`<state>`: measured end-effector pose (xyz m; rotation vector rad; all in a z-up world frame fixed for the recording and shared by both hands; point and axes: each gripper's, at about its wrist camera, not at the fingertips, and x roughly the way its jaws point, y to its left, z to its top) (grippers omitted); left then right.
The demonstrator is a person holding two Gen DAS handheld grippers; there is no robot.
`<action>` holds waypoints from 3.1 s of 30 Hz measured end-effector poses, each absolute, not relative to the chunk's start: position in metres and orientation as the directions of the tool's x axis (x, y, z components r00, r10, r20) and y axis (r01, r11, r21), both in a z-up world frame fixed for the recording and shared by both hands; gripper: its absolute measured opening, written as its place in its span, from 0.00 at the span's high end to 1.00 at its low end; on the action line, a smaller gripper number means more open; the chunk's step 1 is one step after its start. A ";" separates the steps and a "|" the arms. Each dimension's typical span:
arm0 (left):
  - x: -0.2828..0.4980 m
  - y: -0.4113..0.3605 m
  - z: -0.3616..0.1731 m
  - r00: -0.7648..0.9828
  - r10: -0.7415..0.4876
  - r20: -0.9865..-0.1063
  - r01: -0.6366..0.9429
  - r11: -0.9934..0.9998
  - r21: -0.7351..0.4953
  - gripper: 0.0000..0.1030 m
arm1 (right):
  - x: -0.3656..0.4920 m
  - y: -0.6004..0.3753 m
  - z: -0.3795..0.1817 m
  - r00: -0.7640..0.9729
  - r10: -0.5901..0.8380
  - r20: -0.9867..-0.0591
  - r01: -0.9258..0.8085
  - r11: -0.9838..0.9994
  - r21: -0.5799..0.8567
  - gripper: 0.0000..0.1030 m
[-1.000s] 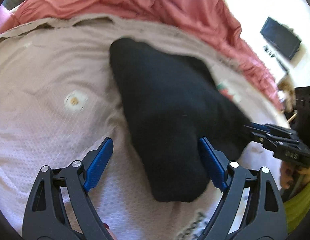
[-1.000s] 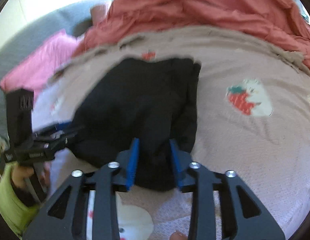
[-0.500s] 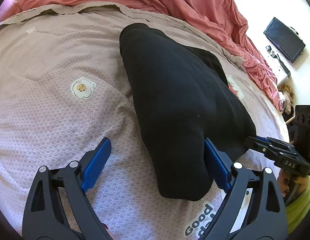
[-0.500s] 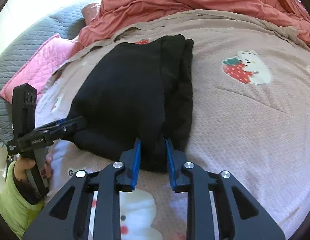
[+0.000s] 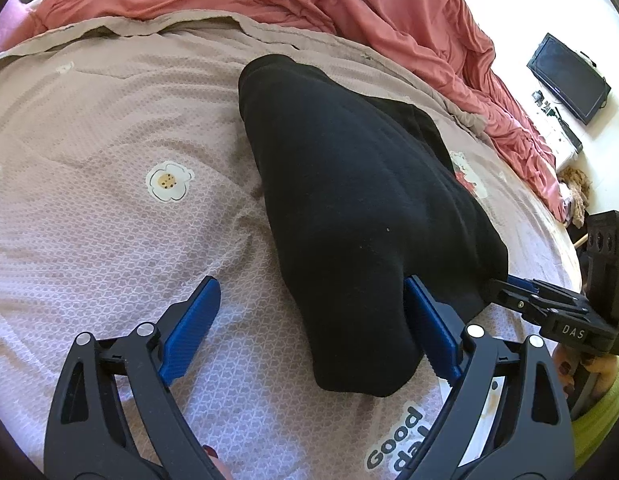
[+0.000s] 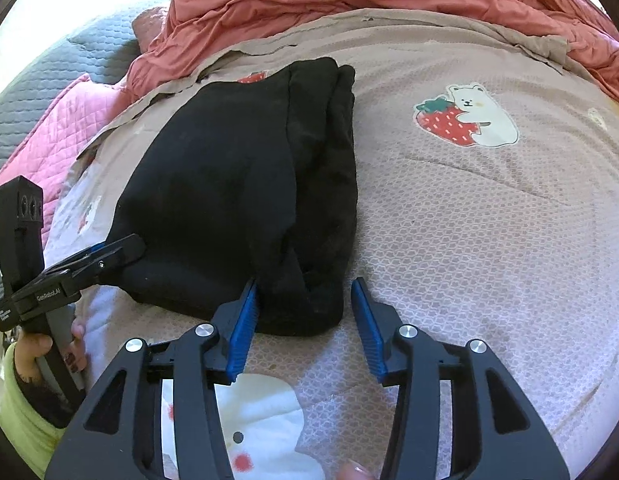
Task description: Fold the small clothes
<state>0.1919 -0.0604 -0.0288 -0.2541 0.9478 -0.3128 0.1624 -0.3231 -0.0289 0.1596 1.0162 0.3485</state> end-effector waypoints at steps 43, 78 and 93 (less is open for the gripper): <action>0.076 -0.032 0.033 0.765 -0.169 -0.621 0.039 0.975 -0.217 0.09 | 0.076 -0.309 0.063 0.821 0.227 -0.523 -0.192 0.974 0.121 0.04; 0.034 -0.057 -0.005 0.657 -0.160 -0.737 0.009 0.979 -0.204 0.09 | 0.023 -0.286 -0.007 0.712 0.160 -0.683 -0.143 0.986 0.083 0.04; 0.034 -0.057 -0.005 0.654 -0.136 -0.744 -0.006 0.983 -0.185 0.09 | 0.023 -0.287 -0.007 0.709 0.161 -0.687 -0.142 0.986 0.085 0.04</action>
